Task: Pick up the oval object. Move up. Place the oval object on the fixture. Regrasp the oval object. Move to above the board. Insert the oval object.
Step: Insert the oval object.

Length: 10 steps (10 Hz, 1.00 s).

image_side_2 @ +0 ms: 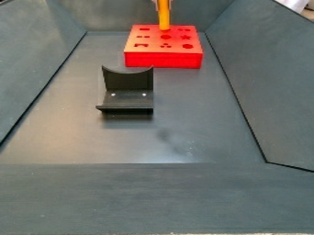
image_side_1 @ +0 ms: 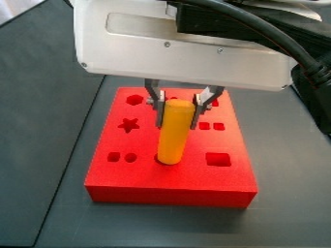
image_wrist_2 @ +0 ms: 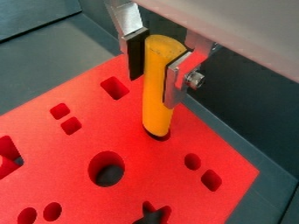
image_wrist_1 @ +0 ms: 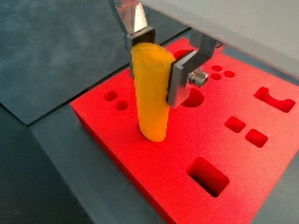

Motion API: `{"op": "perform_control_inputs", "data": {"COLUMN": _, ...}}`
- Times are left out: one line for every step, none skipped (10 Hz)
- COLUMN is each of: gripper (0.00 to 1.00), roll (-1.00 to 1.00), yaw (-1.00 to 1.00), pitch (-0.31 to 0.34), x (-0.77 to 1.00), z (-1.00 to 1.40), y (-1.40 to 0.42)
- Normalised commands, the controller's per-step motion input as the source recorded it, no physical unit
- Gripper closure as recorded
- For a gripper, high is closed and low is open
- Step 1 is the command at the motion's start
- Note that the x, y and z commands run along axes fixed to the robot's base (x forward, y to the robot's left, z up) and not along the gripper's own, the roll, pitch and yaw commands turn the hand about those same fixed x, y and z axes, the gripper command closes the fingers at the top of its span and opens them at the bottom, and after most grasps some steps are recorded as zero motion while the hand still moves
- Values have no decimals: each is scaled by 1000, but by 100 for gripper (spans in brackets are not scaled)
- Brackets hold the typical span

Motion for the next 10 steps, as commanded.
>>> {"op": "perform_control_inputs", "data": {"gripper": 100, "roll": -23, "yaw": 0, "pitch": -51, "x": -146, "z": -303, "y": 0}}
{"op": "perform_control_inputs", "data": {"gripper": 100, "roll": -53, "yaw": 0, "pitch": -61, "x": -166, "z": -286, "y": 0}}
{"op": "perform_control_inputs", "data": {"gripper": 100, "roll": -76, "yaw": 0, "pitch": -59, "x": -166, "z": -280, "y": 0}}
{"op": "perform_control_inputs", "data": {"gripper": 100, "roll": -83, "yaw": 0, "pitch": -49, "x": -106, "z": -317, "y": 0}}
{"op": "perform_control_inputs", "data": {"gripper": 100, "roll": -124, "yaw": 0, "pitch": -66, "x": -80, "z": -391, "y": 0}}
{"op": "perform_control_inputs", "data": {"gripper": 100, "roll": -197, "yaw": -249, "pitch": -234, "x": 0, "z": -440, "y": -91}}
{"op": "perform_control_inputs", "data": {"gripper": 100, "roll": -229, "yaw": -297, "pitch": -300, "x": 343, "z": -349, "y": 0}}
{"op": "perform_control_inputs", "data": {"gripper": 100, "roll": -101, "yaw": -214, "pitch": -196, "x": 526, "z": -329, "y": 151}}
{"op": "perform_control_inputs", "data": {"gripper": 100, "roll": 171, "yaw": 0, "pitch": -114, "x": 9, "z": -400, "y": 260}}
{"op": "perform_control_inputs", "data": {"gripper": 100, "roll": 329, "yaw": 149, "pitch": -181, "x": -403, "z": -557, "y": 63}}
